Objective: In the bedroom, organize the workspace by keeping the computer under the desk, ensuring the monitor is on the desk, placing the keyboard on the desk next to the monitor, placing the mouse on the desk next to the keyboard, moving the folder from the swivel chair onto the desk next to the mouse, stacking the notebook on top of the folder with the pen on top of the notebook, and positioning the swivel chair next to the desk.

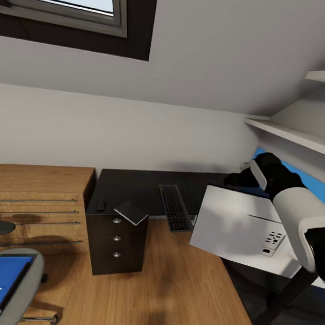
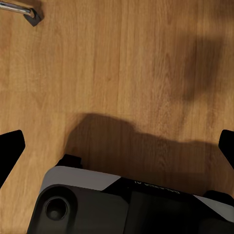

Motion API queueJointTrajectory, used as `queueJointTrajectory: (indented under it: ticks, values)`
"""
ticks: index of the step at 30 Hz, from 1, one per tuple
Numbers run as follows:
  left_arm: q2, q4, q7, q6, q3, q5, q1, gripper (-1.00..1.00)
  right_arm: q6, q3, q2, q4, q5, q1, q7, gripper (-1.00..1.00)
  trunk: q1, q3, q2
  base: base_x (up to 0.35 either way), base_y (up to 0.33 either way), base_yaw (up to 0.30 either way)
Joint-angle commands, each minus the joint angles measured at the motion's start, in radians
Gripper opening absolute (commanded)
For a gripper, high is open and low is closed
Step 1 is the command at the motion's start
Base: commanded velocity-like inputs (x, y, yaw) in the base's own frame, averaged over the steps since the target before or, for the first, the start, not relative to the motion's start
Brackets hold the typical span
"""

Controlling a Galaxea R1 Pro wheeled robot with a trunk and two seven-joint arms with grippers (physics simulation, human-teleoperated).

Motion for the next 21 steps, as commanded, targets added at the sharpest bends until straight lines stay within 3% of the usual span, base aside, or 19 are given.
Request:
queueJointTrajectory:
  ticks: [1, 11, 21]
  values:
    - [0.001, -0.002, 0.008, 0.004, -0.005, 0.008, 0.0, 1.0, 0.003, 0.008, 0.0, -0.001, -0.005, -0.001, 0.002, 1.0, 0.0, -0.002, -0.002, 0.0, 0.0, 0.096]
    - [0.001, -0.002, 0.008, 0.004, -0.005, 0.008, 0.0, 1.0, 0.005, 0.008, 0.01, 0.001, 0.0, 0.0, 0.0, 1.0, 0.0, -0.012, -0.002, 0.0, 0.0, 0.136]
    - [0.001, -0.002, 0.008, 0.004, -0.006, 0.008, 0.0, 1.0, 0.007, 0.008, 0.008, 0.002, 0.002, 0.0, 0.0, 1.0, 0.0, -0.014, -0.002, -0.042, 0.0, 0.019]
